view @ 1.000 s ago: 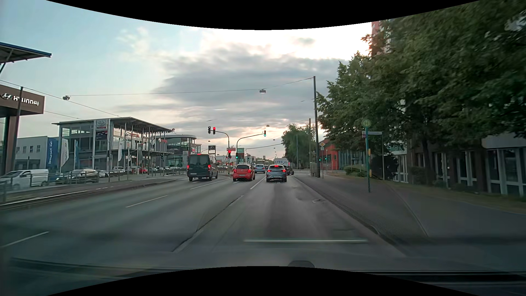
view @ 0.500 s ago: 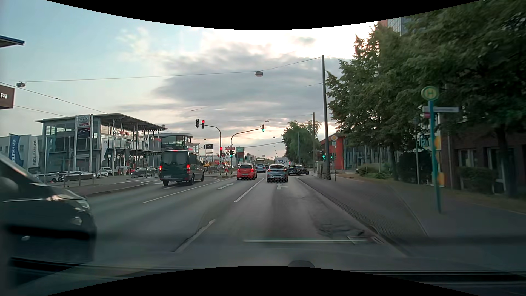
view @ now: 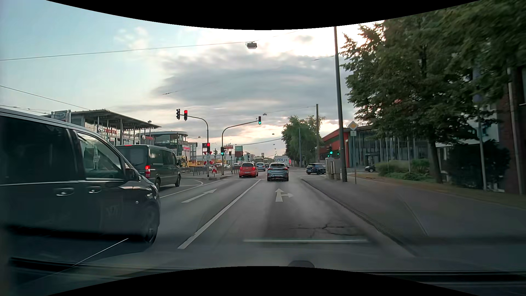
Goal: Follow the waypoints while adhering to traffic rules and regulations
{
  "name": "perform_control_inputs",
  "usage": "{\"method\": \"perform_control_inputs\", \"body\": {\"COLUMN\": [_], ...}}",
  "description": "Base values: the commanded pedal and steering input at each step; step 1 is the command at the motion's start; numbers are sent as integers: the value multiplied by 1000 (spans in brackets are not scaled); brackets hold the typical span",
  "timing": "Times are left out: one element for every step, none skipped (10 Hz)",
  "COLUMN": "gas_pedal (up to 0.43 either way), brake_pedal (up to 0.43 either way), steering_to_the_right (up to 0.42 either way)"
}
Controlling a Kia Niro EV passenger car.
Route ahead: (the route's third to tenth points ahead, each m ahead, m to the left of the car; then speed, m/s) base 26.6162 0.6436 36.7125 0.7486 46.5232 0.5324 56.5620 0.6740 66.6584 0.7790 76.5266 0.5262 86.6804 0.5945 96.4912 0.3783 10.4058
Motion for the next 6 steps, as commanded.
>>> {"method": "perform_control_inputs", "body": {"gas_pedal": [39,39,39,39,39,39], "brake_pedal": [0,0,0,0,0,0], "steering_to_the_right": [-4,-3,-3,-3,-3,-3]}}
